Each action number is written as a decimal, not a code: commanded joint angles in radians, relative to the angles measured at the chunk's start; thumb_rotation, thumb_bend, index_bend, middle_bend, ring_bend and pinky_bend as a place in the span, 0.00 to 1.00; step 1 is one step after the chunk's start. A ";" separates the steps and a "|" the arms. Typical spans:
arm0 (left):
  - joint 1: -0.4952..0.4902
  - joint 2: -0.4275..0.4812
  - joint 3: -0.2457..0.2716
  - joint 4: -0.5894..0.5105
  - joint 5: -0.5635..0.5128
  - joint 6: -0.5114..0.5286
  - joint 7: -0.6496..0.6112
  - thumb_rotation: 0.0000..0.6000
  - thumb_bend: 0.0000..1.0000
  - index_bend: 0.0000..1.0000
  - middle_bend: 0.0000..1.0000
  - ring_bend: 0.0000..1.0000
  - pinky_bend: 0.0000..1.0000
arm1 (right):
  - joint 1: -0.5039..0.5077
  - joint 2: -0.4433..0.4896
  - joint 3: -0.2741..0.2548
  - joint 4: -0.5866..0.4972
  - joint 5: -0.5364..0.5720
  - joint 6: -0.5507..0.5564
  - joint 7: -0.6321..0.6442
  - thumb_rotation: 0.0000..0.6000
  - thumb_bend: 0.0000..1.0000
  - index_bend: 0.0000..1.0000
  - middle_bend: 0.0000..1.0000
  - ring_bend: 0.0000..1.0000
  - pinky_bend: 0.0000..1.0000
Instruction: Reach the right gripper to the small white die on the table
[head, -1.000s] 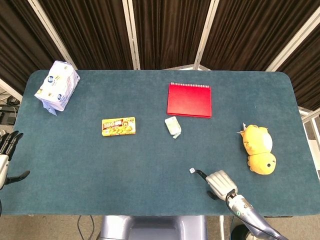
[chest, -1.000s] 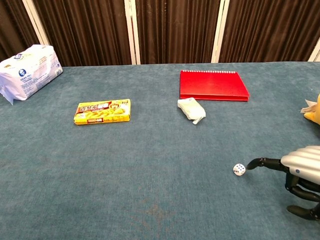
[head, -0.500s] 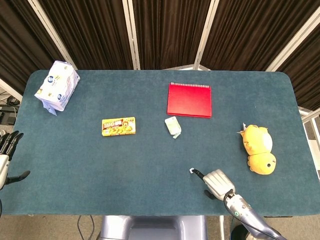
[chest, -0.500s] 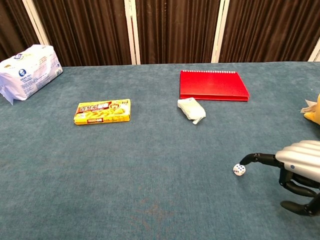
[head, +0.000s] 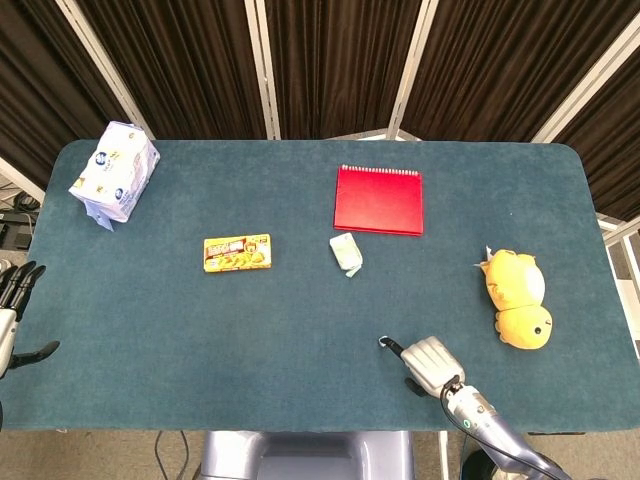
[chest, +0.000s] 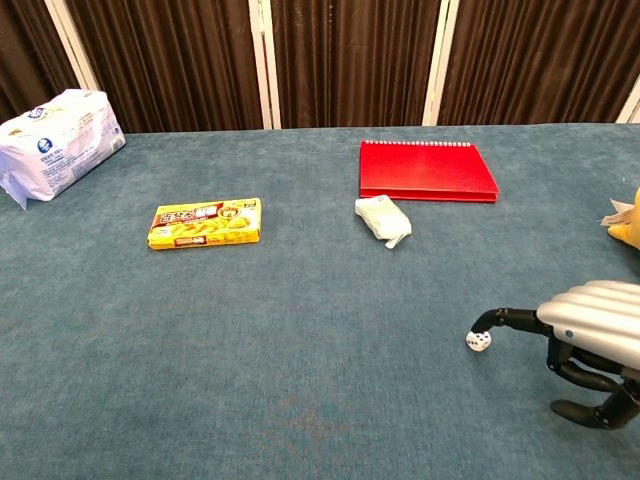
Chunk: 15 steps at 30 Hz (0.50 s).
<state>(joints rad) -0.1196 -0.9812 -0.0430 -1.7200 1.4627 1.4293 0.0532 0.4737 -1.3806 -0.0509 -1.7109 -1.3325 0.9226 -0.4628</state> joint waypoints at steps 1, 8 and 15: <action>0.000 0.000 0.000 0.000 -0.001 0.000 0.000 1.00 0.00 0.00 0.00 0.00 0.00 | 0.002 0.000 -0.002 0.002 0.007 -0.003 -0.002 1.00 0.40 0.12 0.87 0.85 1.00; -0.001 0.001 -0.001 -0.002 -0.003 -0.002 -0.002 1.00 0.00 0.00 0.00 0.00 0.00 | -0.002 0.015 -0.023 -0.001 0.011 -0.007 0.009 1.00 0.40 0.15 0.87 0.85 1.00; 0.000 0.003 0.000 -0.003 -0.003 -0.002 -0.005 1.00 0.00 0.00 0.00 0.00 0.00 | -0.017 0.037 -0.062 -0.017 -0.020 0.003 0.014 1.00 0.40 0.15 0.87 0.85 1.00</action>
<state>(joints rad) -0.1199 -0.9778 -0.0433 -1.7230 1.4599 1.4273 0.0478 0.4584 -1.3463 -0.1105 -1.7253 -1.3501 0.9240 -0.4499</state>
